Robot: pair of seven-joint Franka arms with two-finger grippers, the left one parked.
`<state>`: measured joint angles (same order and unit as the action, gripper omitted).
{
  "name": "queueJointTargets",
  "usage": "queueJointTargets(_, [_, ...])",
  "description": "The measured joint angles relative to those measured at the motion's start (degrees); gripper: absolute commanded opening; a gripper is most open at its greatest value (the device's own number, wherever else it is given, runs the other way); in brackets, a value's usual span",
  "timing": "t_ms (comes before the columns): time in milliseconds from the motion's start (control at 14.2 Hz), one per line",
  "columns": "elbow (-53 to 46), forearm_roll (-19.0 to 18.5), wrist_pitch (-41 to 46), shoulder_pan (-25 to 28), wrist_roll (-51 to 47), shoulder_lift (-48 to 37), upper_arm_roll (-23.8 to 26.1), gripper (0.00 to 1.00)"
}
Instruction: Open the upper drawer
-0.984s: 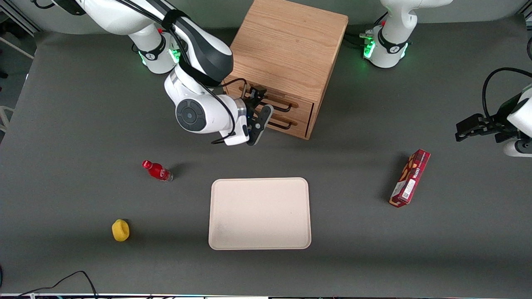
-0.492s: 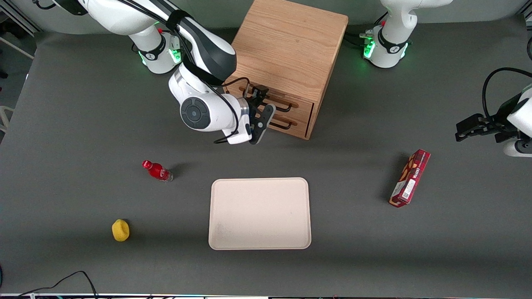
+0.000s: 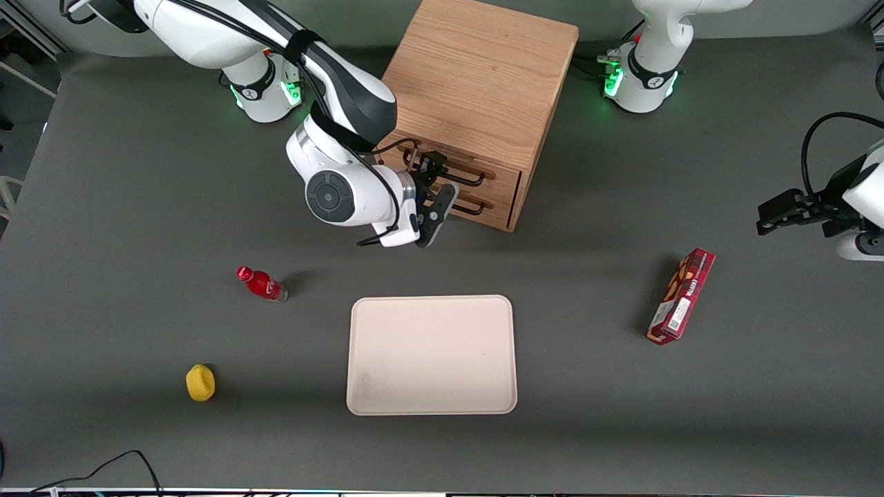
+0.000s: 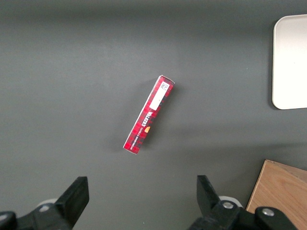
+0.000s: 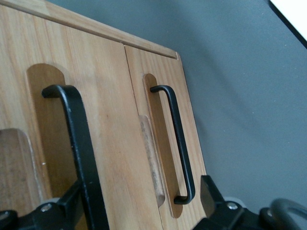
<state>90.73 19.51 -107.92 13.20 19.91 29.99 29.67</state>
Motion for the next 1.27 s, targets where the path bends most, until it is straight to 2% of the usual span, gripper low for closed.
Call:
queueJointTargets(352, [-0.71, -0.23, -0.09, -0.15, 0.0, 0.41, -0.04, 1.0])
queueJointTargets(703, [-5.69, -3.59, -1.43, -1.13, -0.14, 4.1, -1.04, 1.0])
queueJointTargets(1266, [-11.44, -3.97, -0.85, -1.41, -0.14, 7.35, -4.06, 1.0])
